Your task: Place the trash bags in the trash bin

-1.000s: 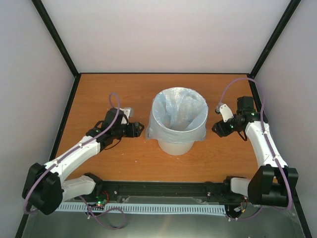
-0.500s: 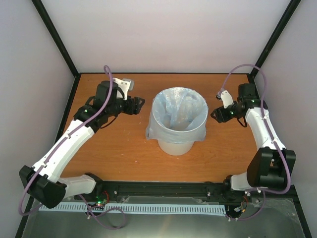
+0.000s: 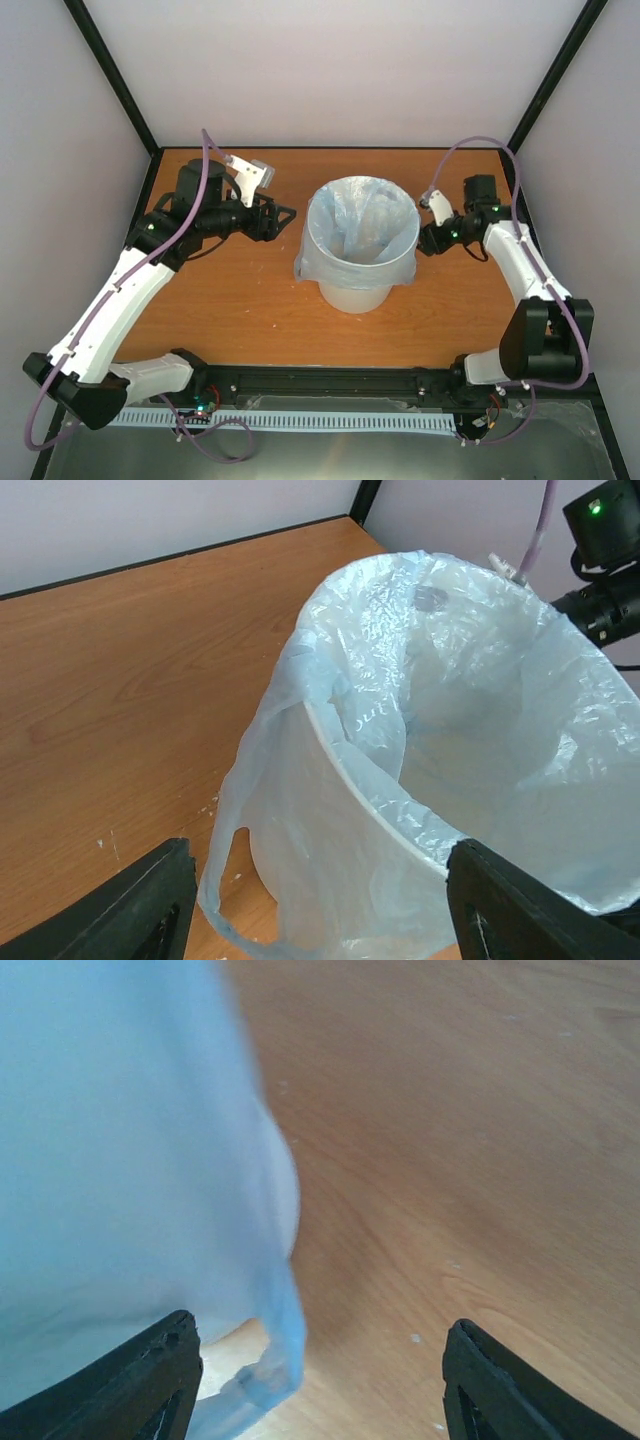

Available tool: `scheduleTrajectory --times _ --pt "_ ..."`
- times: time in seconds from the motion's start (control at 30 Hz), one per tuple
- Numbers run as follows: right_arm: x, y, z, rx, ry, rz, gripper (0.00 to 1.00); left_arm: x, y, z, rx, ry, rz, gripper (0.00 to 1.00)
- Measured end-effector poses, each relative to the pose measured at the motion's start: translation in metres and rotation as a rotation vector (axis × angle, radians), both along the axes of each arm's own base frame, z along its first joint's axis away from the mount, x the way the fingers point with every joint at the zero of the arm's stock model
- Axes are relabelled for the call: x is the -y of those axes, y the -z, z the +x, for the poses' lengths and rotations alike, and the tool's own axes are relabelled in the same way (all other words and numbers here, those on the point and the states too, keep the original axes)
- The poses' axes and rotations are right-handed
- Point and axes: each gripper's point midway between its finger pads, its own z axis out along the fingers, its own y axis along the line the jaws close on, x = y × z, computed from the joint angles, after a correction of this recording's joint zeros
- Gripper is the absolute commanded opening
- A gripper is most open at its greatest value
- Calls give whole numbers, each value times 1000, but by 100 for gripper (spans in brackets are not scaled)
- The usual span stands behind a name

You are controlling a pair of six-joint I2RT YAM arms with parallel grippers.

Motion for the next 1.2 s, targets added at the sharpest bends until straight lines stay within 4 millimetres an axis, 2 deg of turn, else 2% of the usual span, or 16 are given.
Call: scheduleTrajectory --times 0.27,0.5,0.57,0.63,0.7,0.8,0.87,0.93,1.0,1.1,1.2 --pt "-65 12 -65 -21 -200 -37 66 10 -23 -5 22 43 9 70" --pt "-50 -5 -68 70 -149 -119 67 28 -52 -8 59 93 -13 67" --pt "-45 -10 -68 90 -131 -129 67 37 -54 -9 56 121 -14 67" --pt "-38 -16 -66 106 -94 -119 67 49 -47 -11 28 156 5 66" --pt "-24 -23 -60 122 -24 -98 67 65 -32 -14 -18 191 52 65" --pt "12 -37 -45 161 146 -45 67 98 1 -21 -91 252 146 62" --pt "25 -44 -38 181 211 -15 67 111 28 -25 -145 275 216 60" --pt "22 -47 -36 188 212 23 68 115 49 -25 -188 276 276 59" --pt "18 -44 -38 183 201 49 68 112 62 -18 -208 247 327 57" --pt "14 -32 -45 155 189 65 68 108 69 -2 -202 185 393 52" --pt "13 -25 -49 139 185 67 68 112 73 10 -197 162 425 50"
